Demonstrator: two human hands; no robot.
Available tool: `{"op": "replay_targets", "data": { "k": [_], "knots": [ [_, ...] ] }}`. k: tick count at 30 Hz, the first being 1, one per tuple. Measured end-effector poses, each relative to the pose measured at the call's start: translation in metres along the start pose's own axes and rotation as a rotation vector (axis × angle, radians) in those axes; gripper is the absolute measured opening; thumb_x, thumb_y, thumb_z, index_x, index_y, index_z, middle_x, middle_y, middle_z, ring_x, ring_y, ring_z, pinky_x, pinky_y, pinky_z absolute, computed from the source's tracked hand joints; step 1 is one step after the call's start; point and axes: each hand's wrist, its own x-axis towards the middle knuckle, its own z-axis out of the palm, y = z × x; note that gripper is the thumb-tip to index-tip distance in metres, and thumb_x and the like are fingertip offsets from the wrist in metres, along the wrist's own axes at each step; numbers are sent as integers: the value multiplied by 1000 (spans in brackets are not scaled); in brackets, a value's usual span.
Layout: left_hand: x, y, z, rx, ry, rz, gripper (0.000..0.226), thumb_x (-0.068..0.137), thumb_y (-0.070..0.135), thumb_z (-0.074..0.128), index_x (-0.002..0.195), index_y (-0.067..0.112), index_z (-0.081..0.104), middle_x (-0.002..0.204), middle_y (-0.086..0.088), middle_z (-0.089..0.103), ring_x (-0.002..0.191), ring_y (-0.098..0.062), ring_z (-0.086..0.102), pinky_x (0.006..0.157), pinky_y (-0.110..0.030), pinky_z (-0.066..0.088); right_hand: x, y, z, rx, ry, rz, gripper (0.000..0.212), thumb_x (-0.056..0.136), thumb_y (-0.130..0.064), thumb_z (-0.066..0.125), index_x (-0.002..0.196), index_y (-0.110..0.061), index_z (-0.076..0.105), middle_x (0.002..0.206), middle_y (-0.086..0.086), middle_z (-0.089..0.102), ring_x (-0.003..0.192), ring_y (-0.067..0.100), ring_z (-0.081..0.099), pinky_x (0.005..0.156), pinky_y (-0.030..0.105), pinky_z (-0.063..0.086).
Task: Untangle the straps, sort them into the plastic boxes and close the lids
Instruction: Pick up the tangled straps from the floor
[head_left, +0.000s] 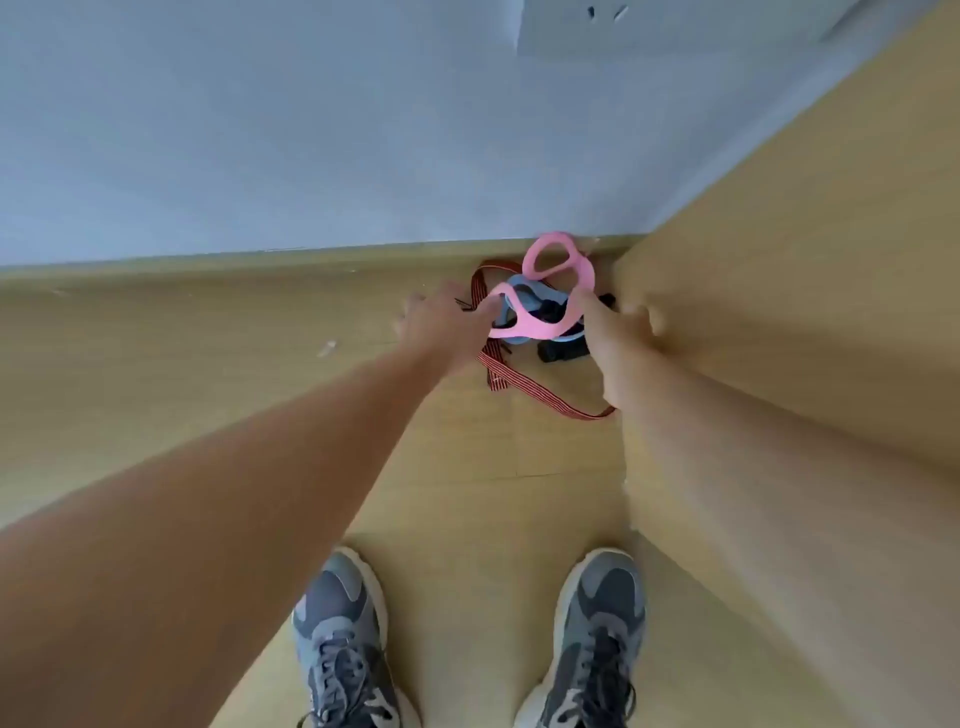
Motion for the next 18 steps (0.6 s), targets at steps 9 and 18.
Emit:
{"op": "replay_targets", "data": {
  "k": [9,18],
  "knots": [
    [76,-5,28,-570,-250,-371,67,81,70,60,132,26,57,131,1,62,117,-22,57,102,-54,46,66,-5,30,26,9,-7,110,72,-74,70,157,-25,20,159,-4,24,133,29,43,103,52,45],
    [80,13,58,-563,-213,-246,43,98,53,51,125,21,63,108,-1,69,82,-18,64,68,-29,50,83,-5,28,-49,-248,-103,84,79,-64,73,145,-24,41,124,-1,51,89,13,49,74,29,41]
  ]
}}
